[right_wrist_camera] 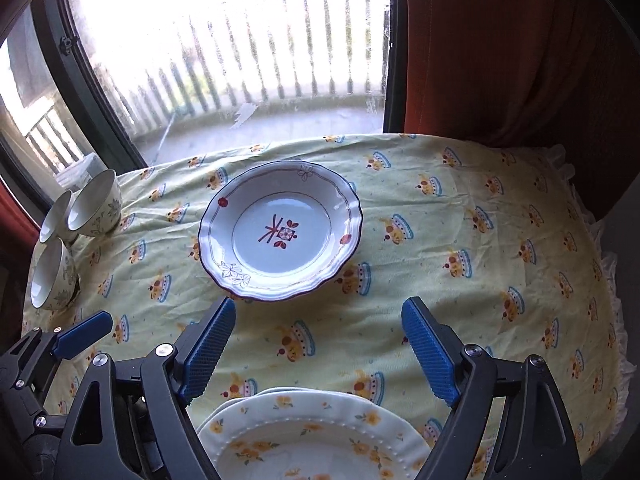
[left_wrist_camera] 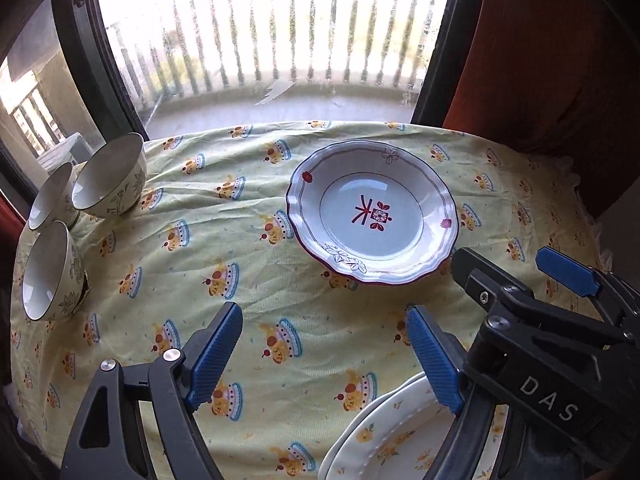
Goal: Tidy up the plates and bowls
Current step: 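Move both grippers toward the small red-rimmed plate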
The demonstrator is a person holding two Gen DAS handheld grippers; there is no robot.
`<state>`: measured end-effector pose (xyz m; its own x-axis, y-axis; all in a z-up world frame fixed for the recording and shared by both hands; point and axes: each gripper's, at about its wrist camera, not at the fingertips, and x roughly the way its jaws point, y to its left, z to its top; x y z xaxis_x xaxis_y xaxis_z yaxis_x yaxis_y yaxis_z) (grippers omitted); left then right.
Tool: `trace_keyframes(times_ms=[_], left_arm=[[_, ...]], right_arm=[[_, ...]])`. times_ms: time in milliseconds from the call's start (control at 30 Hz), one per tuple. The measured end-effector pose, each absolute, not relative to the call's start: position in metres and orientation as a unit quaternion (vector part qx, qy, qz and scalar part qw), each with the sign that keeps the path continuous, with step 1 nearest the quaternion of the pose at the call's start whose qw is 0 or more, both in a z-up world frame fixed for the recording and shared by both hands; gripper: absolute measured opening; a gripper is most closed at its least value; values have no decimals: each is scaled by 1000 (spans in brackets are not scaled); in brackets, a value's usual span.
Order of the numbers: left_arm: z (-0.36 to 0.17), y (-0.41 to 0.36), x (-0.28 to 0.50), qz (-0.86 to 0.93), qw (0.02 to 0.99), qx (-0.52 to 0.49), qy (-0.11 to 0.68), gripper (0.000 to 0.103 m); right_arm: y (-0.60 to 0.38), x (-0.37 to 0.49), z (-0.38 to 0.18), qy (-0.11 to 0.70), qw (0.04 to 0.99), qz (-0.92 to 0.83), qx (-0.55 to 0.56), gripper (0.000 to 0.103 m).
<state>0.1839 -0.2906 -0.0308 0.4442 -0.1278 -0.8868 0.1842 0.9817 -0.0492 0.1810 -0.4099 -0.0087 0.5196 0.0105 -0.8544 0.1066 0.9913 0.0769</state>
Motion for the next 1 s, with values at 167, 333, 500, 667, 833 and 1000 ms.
trace_keyframes(times_ms=[167,333,500,667,833,1000], left_arm=[[-41,-296,217,-60,857,24,511,86],[-50,-301,246,-38,862,25,504,86],[-68,-306,271,-29,861,26,507,85],[-83,-306,287,-28,855,9,519,84],[-99,-308,300,-25,847,5,531,77],[-110,-311,306,-27,841,13,541,69]], right_arm=[[-420,218,-23,493,868,-29,60,88],[-427,247,-30,491,868,-34,69,88],[-433,274,-46,497,864,-51,63,88],[-436,292,-62,506,858,-54,66,88],[-437,307,-77,517,851,-63,66,86],[-435,315,-93,532,841,-61,76,76]])
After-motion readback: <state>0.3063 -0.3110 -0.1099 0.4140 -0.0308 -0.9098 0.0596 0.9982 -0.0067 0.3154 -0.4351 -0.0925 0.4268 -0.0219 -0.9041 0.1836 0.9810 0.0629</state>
